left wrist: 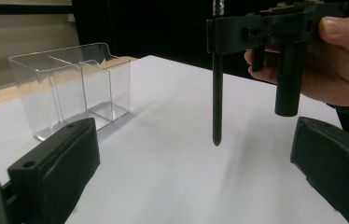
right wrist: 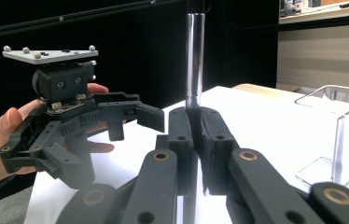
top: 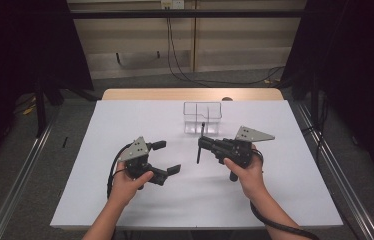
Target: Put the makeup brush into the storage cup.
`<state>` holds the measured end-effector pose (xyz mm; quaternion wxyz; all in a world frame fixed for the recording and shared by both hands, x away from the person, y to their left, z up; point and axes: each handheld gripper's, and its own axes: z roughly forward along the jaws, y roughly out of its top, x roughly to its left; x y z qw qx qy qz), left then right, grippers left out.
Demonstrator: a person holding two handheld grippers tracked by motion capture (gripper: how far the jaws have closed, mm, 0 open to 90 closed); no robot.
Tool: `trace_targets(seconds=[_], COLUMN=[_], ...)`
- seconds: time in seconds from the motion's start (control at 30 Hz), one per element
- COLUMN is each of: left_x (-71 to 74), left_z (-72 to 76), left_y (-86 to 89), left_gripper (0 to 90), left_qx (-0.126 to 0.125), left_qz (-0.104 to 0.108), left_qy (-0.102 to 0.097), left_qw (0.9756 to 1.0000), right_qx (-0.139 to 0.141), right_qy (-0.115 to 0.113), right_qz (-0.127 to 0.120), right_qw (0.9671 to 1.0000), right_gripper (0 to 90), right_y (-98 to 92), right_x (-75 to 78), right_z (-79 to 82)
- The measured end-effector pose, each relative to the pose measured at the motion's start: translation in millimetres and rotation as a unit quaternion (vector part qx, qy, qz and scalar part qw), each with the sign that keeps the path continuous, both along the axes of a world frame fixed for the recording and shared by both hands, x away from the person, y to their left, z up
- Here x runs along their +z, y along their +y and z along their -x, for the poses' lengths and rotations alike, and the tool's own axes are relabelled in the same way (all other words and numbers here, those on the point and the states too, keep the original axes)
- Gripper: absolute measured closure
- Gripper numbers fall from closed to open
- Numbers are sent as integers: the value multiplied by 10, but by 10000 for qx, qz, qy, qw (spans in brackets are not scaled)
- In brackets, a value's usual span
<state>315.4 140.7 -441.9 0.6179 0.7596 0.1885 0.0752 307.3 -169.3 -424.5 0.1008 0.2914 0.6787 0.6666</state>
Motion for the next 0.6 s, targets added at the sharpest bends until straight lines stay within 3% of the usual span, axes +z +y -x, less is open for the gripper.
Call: trace_targets(seconds=[0.6], left_x=[4], left_z=[1], left_y=[181], left_gripper=[8], left_qx=[173], left_qz=[-72], left_qy=[76], left_qw=[9998], right_qx=[-6], right_qy=[-22], right_qz=[40], right_qw=[10000], right_gripper=[842], right_y=[-17], right_x=[-16], right_z=[-51])
